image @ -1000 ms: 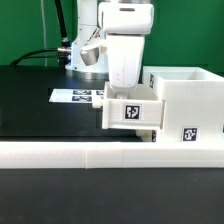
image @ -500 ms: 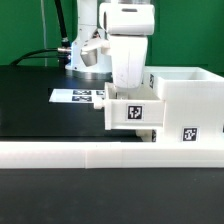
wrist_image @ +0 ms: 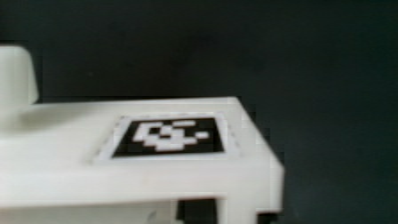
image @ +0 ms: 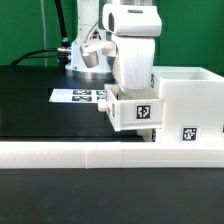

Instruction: Assemble drawer

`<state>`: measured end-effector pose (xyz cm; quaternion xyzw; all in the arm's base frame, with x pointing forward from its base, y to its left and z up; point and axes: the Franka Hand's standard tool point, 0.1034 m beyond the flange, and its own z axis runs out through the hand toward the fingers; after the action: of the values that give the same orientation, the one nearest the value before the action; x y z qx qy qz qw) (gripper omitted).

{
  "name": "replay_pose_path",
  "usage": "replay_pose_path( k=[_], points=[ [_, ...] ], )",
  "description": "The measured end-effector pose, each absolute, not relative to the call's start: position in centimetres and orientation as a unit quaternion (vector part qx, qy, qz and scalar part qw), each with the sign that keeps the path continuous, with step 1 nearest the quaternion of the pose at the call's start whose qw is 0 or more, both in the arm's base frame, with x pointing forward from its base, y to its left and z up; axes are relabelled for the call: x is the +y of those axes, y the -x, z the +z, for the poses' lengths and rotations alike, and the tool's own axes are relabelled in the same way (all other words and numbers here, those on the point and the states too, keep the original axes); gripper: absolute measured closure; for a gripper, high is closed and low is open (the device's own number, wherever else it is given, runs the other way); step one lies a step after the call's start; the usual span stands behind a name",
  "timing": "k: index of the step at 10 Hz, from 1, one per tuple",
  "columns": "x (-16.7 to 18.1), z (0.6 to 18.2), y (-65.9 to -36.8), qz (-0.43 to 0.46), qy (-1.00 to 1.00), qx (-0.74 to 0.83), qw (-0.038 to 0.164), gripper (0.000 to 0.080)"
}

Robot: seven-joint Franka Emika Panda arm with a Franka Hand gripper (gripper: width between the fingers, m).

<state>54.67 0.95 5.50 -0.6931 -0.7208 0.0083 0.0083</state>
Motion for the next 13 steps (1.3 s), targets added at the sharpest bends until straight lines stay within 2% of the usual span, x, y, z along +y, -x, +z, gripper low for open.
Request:
replay_pose_path(
  k=[10, 11, 13],
  points=[
    [2.1, 5.6, -54.8, 0.013, 0.709, -0.705, 0.012, 0.0757],
    [2.1, 5.7, -54.9, 0.013, 0.709, -0.705, 0.012, 0.067],
    [2.1, 6.3, -55.1, 0.01, 0.71, -0.704, 0.007, 0.0384]
  ],
)
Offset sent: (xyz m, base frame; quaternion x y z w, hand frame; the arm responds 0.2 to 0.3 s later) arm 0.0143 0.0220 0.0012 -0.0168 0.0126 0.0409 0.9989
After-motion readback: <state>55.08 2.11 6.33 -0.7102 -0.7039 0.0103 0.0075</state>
